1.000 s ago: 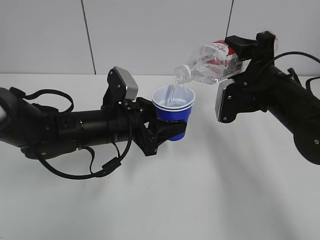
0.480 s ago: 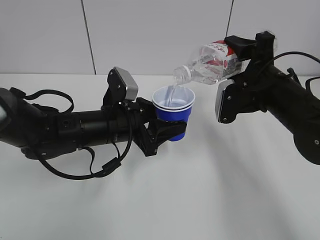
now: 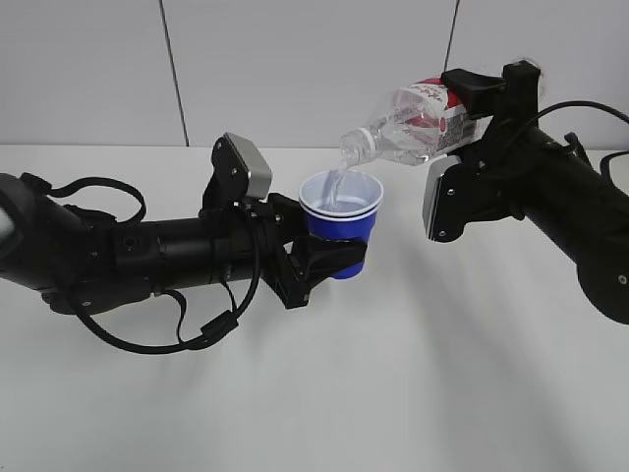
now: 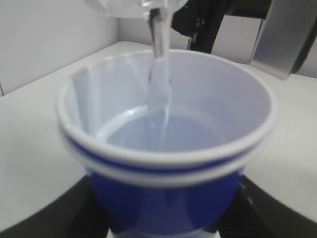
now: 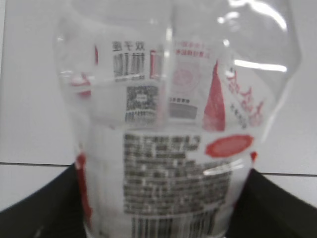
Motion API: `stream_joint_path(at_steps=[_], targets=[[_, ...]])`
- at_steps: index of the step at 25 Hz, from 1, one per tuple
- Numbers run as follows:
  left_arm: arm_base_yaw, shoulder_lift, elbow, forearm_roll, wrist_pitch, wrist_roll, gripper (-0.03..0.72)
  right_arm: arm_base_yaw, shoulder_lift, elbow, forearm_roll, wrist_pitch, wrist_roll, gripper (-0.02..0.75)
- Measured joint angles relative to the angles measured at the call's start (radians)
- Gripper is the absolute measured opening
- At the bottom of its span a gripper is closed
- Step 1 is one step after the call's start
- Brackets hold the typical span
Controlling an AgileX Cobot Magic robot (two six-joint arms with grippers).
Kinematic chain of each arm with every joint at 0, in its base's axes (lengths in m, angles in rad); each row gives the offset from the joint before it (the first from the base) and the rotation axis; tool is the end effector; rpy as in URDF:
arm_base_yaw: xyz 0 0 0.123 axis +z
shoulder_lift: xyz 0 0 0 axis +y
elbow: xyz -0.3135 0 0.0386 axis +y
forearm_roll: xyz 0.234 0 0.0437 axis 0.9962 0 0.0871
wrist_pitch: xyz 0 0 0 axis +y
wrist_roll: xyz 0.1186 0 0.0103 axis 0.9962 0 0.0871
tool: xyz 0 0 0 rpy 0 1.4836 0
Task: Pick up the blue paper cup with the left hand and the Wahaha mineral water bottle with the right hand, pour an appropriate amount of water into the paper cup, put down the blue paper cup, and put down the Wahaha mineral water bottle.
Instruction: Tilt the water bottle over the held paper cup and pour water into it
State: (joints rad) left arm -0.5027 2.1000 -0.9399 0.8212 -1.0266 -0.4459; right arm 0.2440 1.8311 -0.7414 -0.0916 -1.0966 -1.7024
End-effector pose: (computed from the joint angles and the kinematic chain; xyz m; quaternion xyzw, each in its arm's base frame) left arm 0.3282 -0.2655 0.1560 0.4040 0.6520 -0.3819 0.5156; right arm 0.3695 0.1020 0.2397 -0.5807 0.3418 -0.4833 0.5589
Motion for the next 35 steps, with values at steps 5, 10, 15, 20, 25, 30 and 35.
stream_joint_path(at_steps=[5, 10, 15, 20, 25, 30, 35], targets=[[0.000, 0.000, 0.000, 0.000, 0.000, 0.000, 0.442, 0.000, 0.000, 0.000, 0.000, 0.000, 0.000, 0.485], [0.000, 0.000, 0.000, 0.000, 0.000, 0.000, 0.442, 0.000, 0.000, 0.000, 0.000, 0.000, 0.000, 0.485], [0.000, 0.000, 0.000, 0.000, 0.000, 0.000, 0.442, 0.000, 0.000, 0.000, 0.000, -0.004, 0.000, 0.485], [0.000, 0.000, 0.000, 0.000, 0.000, 0.000, 0.442, 0.000, 0.000, 0.000, 0.000, -0.006, 0.000, 0.485], [0.000, 0.000, 0.000, 0.000, 0.000, 0.000, 0.442, 0.000, 0.000, 0.000, -0.001, -0.006, 0.000, 0.485], [0.000, 0.000, 0.000, 0.000, 0.000, 0.000, 0.442, 0.000, 0.000, 0.000, -0.001, -0.007, -0.001, 0.485], [0.000, 0.000, 0.000, -0.004, 0.000, 0.013, 0.442, 0.000, 0.000, 0.000, -0.007, -0.007, 0.049, 0.485]])
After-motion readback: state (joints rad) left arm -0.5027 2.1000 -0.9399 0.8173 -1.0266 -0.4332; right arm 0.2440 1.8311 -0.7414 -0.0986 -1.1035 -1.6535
